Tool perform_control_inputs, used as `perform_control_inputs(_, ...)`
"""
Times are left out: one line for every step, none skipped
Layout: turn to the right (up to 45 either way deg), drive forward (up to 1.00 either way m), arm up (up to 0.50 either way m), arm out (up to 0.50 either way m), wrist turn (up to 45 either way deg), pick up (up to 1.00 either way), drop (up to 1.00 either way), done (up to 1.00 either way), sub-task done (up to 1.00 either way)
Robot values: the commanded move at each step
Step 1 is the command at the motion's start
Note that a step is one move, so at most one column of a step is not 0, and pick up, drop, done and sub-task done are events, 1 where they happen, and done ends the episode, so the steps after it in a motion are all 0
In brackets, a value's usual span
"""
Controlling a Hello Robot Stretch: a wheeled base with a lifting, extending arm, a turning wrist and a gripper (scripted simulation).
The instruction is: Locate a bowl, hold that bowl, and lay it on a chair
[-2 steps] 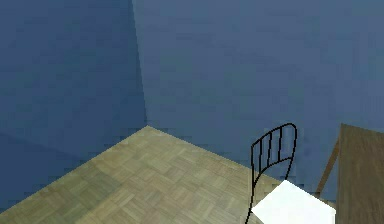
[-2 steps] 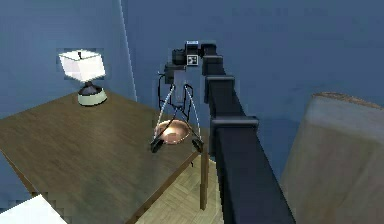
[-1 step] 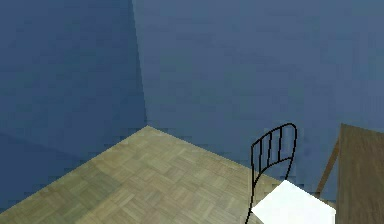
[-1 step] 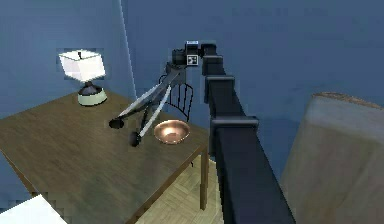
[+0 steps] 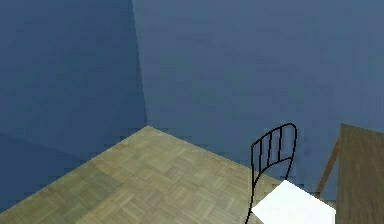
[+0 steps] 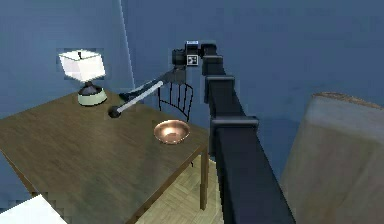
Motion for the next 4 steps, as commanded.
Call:
perform_control_inputs(0.0,0.00,0.00,0.00,45.0,0.00,0.00,0.00,0.00)
perform_control_inputs(0.0,0.00,0.00,0.00,15.0,0.00,0.00,0.00,0.00)
perform_control_inputs(0.0,0.00,-0.30,0.00,0.0,0.00,0.00,0.00,0.00)
perform_control_inputs(0.0,0.00,0.00,0.00,0.0,1.00,0.00,0.00,0.00)
